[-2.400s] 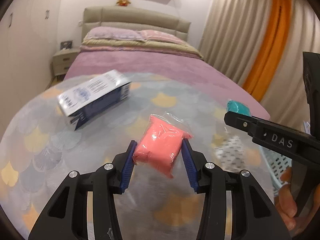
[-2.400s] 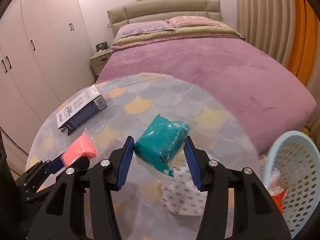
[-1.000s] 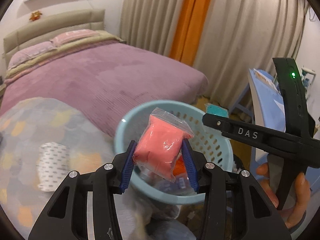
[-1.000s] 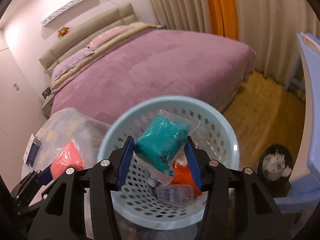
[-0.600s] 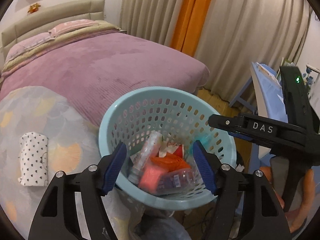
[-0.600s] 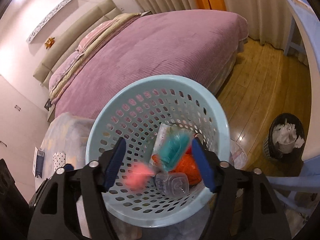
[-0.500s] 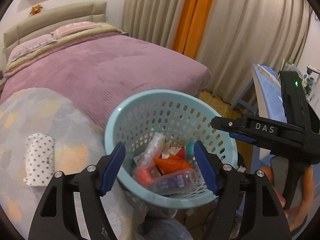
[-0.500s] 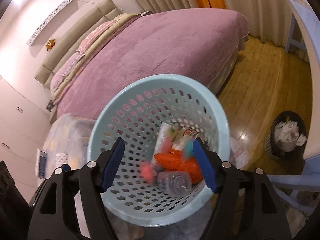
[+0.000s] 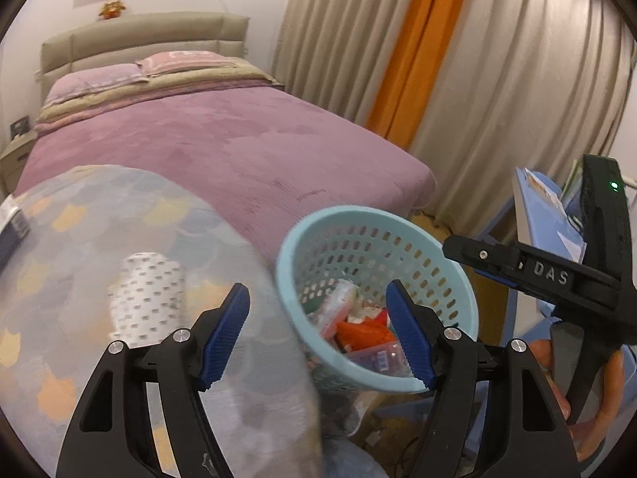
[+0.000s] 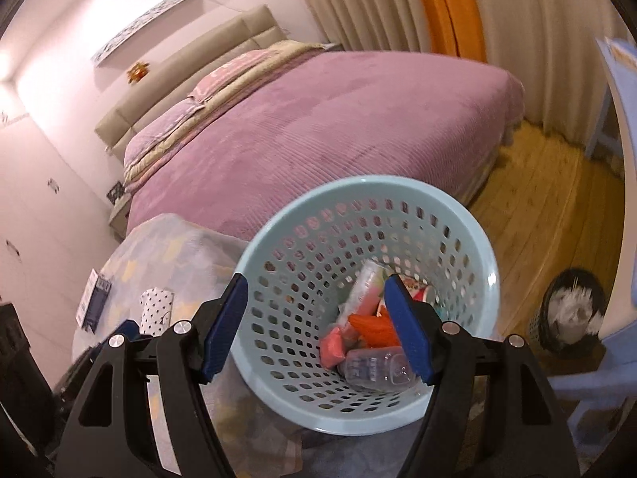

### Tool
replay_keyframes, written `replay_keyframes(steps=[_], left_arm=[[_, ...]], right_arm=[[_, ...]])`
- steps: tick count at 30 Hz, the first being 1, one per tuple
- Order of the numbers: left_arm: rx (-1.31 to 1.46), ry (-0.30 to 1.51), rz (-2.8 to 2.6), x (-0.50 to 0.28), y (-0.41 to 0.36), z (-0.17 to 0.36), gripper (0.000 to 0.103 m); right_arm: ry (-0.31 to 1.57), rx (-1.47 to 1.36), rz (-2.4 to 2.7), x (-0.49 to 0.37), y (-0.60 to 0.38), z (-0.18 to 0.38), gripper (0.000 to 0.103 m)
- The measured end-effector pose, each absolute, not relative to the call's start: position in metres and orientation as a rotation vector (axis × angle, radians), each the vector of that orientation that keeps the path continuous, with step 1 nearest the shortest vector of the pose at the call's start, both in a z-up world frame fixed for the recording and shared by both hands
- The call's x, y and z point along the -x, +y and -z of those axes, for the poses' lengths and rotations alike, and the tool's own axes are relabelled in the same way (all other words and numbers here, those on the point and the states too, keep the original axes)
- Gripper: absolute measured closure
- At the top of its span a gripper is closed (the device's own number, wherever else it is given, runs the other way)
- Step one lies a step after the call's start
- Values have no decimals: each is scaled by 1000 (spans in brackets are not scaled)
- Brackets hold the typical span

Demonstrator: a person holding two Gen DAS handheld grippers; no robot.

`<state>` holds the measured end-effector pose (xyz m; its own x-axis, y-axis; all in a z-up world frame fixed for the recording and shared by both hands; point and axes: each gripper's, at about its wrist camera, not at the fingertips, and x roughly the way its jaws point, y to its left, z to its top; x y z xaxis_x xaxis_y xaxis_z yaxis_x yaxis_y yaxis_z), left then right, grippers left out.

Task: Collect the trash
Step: 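Carry both packets over the basket and open both tools to drop them, then grasp the white milk carton with the left tool while the right tool grasps the heart-print paper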

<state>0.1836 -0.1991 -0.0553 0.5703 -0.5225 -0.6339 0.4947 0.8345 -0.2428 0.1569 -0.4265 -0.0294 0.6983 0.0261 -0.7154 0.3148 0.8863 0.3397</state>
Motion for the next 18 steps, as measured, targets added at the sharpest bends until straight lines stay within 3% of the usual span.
replay_keyframes(steps=[18], left_arm=[[142,737,344,-203,-59,53,33]], right_arm=[[818,-214,-15,-187,-299,26,36]])
